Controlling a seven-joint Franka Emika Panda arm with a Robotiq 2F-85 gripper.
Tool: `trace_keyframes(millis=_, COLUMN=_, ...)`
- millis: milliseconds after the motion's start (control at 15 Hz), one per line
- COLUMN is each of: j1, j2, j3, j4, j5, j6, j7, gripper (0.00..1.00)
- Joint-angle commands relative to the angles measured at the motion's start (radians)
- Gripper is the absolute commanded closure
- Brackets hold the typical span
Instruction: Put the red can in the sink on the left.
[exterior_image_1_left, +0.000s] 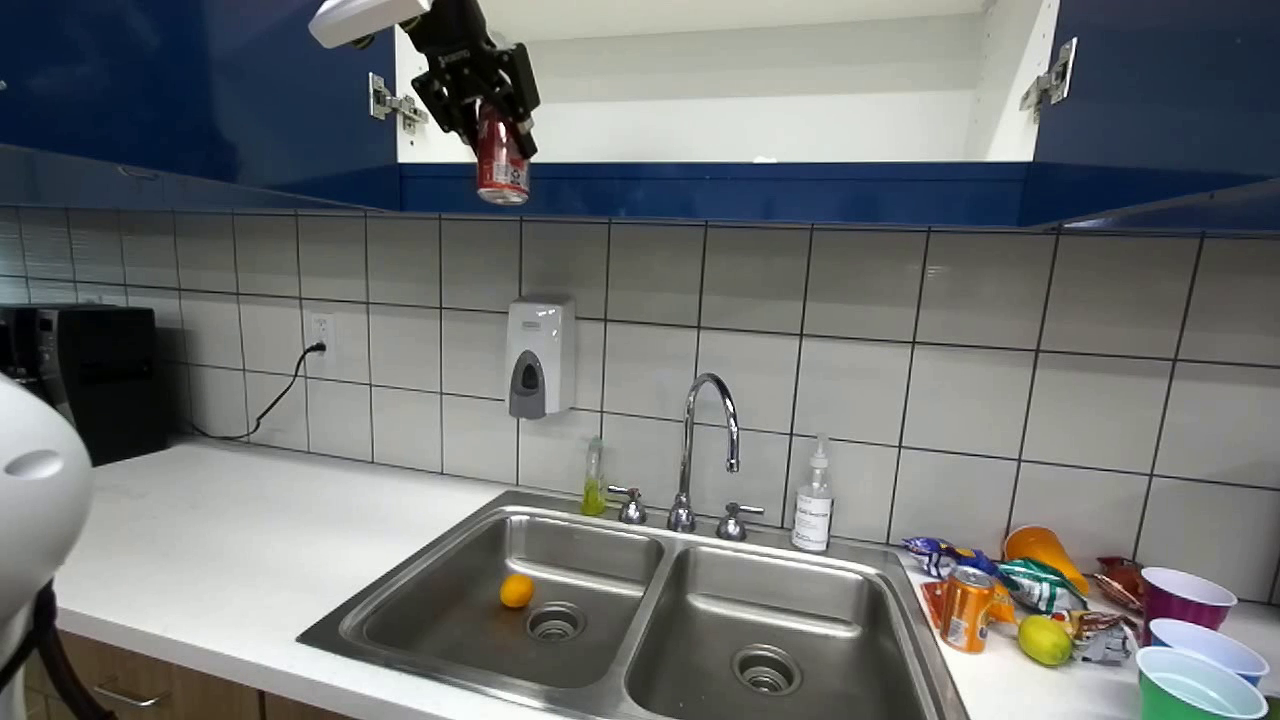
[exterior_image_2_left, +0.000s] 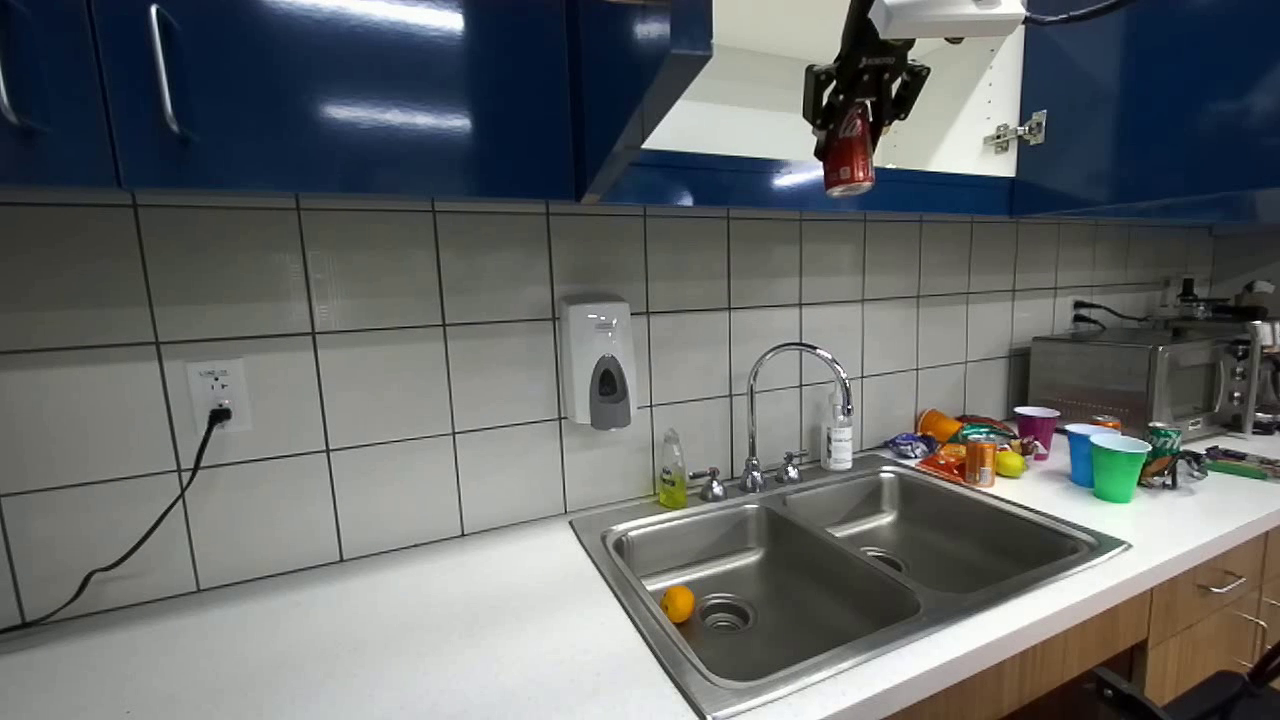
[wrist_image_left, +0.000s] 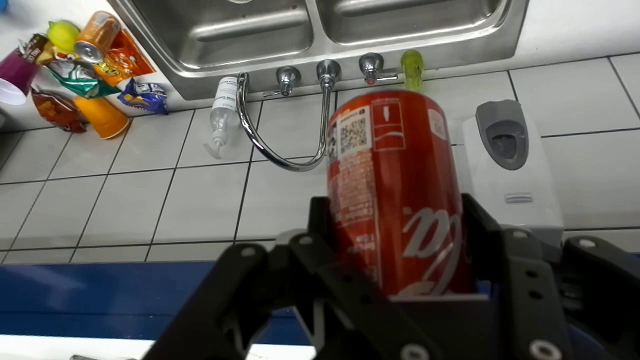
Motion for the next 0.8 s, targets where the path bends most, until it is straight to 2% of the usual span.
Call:
trace_keyframes(millis=0, j1=-0.008, j2=-0.041, j3=0.006, j4=-0.033, j5=0.014, j6=0.011, j7=0.015, gripper=0.62)
trace_keyframes(millis=733, j1=-0.005, j2=-0.022, j3=-0.001, j4=-0.088, j5=0.038, j6=0.036, j7=0.011, gripper=0.62)
